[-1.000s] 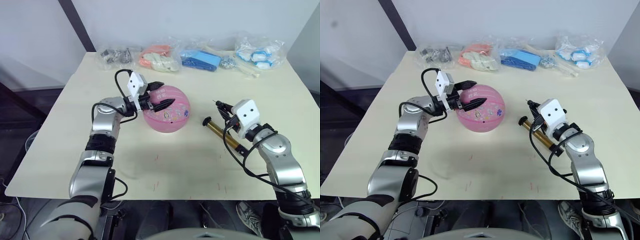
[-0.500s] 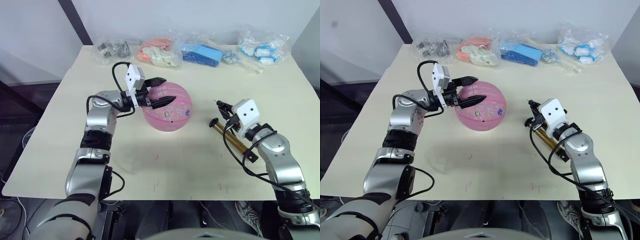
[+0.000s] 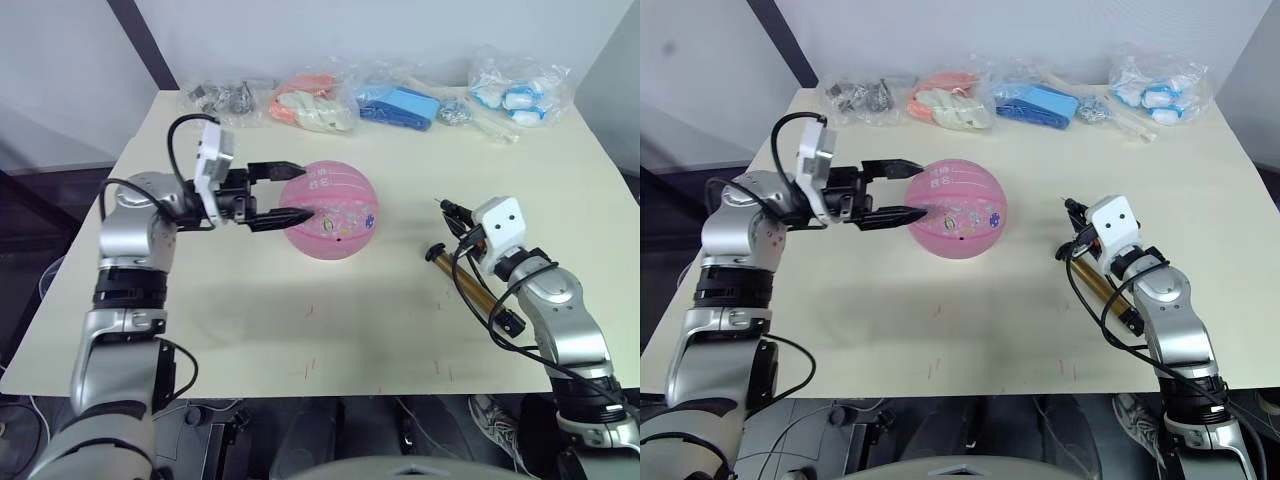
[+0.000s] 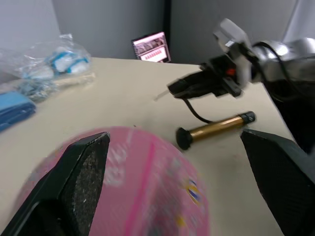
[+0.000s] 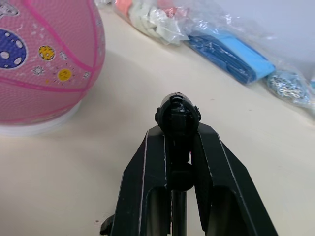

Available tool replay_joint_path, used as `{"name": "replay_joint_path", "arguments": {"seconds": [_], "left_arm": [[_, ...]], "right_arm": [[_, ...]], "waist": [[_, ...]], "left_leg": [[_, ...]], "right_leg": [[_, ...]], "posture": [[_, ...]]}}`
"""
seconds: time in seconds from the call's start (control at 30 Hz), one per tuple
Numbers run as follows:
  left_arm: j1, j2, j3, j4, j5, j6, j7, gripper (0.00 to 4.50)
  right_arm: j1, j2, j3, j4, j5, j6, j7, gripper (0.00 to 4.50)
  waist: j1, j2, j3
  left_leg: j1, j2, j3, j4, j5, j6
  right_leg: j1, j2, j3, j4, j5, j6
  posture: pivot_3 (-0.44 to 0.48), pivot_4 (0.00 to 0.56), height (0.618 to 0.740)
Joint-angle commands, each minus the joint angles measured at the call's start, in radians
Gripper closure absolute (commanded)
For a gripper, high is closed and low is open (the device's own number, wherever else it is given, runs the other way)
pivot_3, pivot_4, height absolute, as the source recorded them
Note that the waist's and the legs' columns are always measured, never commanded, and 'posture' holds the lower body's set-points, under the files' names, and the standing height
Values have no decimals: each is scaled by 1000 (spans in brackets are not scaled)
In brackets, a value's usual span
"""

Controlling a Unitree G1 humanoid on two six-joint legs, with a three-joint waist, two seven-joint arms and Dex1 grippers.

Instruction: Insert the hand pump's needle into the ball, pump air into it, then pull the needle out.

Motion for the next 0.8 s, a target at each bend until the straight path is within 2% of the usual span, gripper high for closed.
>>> {"name": "replay_joint_path", "arguments": {"seconds": [0.03, 0.37, 0.63, 0.7, 0.77, 0.8], "left_arm": [[57, 63, 49, -40, -30, -42, -74, 0], [278, 174, 128, -95, -83, -91, -116, 0], [391, 176, 175, -149, -105, -122, -91, 0], [410, 173, 179, -163, -107, -124, -85, 0], [425, 171, 186, -175, -110, -124, -80, 0], [431, 171, 188, -178, -111, -125, -79, 0]], "right_arm": [[1, -6, -30, -7, 16, -13, -9, 4443], [-26, -88, 21, 84, -99, -65, -21, 4443], [-60, -20, 35, 125, -88, 2, -34, 4443], [-64, -23, 33, 133, -90, 0, -29, 3380], [-62, -19, 20, 131, -73, 8, -23, 2521], [-60, -20, 15, 128, -66, 12, -20, 2318]], "waist": [[-6, 0, 0], [-16, 0, 0], [-16, 1, 0], [-16, 1, 0], [-15, 1, 0], [-15, 1, 0]], "left_leg": [[0, 0, 0, 0, 0, 0], [0, 1, 2, 0, 0, 0], [0, 4, 3, 1, 0, -1], [1, 4, 4, 1, 0, -1], [1, 4, 4, 1, 0, -1], [1, 4, 4, 1, 0, -1]], "right_leg": [[0, 0, 0, 0, 0, 0], [-1, 0, 2, 1, 0, -1], [-2, 2, 2, 2, 3, -4], [-2, 2, 3, 3, 3, -4], [-2, 3, 3, 3, 3, -4], [-2, 3, 3, 3, 3, -4]], "posture": [[0, 150, 740], [0, 150, 740], [0, 150, 740], [0, 150, 740], [0, 150, 740], [0, 150, 740]]}}
